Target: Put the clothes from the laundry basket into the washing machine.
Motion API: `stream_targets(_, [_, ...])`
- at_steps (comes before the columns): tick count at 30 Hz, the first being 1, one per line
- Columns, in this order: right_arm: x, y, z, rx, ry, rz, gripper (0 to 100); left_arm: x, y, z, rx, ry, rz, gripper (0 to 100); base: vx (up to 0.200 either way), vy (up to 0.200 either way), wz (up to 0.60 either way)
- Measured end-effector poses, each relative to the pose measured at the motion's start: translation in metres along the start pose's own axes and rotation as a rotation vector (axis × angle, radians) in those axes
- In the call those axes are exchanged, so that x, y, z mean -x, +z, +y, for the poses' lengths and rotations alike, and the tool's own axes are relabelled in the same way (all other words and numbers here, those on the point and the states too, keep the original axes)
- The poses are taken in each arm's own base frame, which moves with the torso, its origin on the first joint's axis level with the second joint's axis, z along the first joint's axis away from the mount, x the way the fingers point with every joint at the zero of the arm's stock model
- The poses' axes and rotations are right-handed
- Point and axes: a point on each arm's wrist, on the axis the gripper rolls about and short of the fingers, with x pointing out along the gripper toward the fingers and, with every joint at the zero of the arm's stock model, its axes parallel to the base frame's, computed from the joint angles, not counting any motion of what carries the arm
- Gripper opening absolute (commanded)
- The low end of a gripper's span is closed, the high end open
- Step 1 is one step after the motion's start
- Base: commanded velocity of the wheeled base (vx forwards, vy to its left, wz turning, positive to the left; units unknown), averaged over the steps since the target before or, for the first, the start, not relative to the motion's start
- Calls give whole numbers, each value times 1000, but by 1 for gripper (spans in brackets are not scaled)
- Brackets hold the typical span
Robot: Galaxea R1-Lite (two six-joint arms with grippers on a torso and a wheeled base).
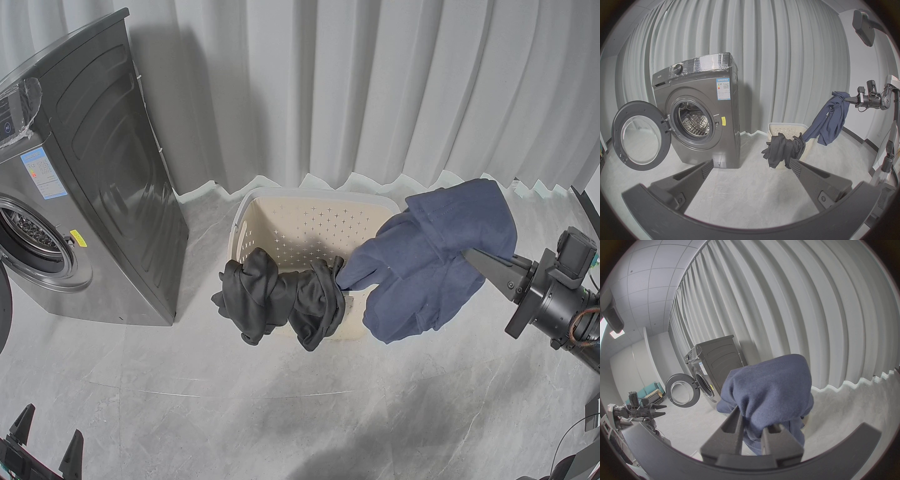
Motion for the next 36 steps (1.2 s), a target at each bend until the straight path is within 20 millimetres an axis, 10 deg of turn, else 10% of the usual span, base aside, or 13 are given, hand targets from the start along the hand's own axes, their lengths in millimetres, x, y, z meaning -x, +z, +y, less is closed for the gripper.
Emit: stream_targets(36, [0,0,2,2,33,-8,0,0,0,0,0,0,0,100,0,178,0])
